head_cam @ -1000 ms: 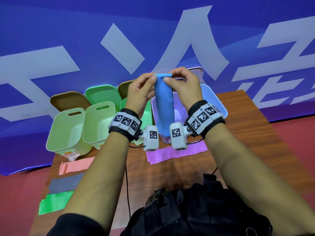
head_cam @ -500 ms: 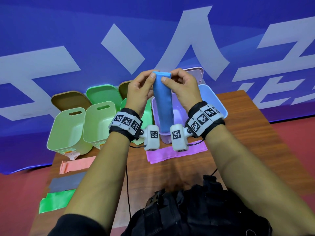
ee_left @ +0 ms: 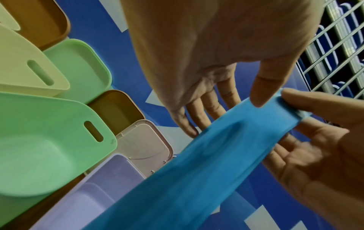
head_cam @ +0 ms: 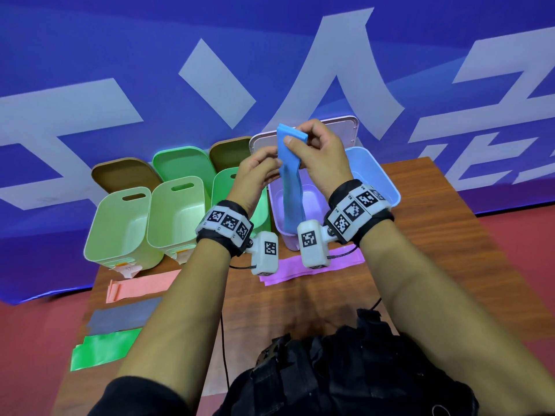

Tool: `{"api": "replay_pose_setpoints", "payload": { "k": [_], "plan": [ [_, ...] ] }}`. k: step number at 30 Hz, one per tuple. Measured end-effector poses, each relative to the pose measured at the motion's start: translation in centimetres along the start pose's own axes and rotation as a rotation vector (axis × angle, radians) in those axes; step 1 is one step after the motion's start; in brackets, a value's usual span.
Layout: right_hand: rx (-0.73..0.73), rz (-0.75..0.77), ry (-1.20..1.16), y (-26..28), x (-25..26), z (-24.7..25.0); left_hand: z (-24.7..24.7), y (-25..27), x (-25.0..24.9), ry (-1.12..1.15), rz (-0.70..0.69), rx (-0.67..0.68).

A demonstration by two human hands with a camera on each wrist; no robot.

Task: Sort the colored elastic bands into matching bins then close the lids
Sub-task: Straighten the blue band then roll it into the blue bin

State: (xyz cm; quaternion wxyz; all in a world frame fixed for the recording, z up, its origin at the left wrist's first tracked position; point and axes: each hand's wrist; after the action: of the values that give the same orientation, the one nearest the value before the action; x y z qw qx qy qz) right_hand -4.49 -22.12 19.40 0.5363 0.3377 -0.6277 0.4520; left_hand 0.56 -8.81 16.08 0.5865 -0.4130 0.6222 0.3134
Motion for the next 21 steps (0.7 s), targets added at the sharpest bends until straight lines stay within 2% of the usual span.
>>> {"api": "replay_pose_setpoints", "payload": {
  "k": [5, 11, 16, 21],
  "plan": [
    [0.02, 0.017, 0.027, 0.1, 0.1, -0.1, -0.1, 0.2, 0.4, -0.026, 0.019, 0.049],
    [0.025, 0.002, -0.01, 0.3, -0.1, 0.0, -0.2, 0.7, 0.8, -0.006, 0.11, 0.025],
    [-0.024, -0.056, -0.017, 0.5, -1.2, 0.9, 0.0, 1.6, 2.6, -0.051, 0.177, 0.012],
    [-0.093, -0.168, 0.139, 1.0, -3.3, 3.0, -0.4, 2.3, 4.1, -0.155, 0.176, 0.034]
  ]
}}
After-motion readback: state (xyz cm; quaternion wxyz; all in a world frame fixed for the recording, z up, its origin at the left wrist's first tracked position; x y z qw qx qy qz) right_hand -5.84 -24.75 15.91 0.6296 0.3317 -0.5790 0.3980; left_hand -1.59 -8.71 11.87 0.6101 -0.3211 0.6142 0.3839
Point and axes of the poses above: each hand's wrist, its own y-axis away from the middle knuckle, its own z-axis out of the back of the hand, x = y × z, and after that the axes turned 1 degree about -z, right-handed
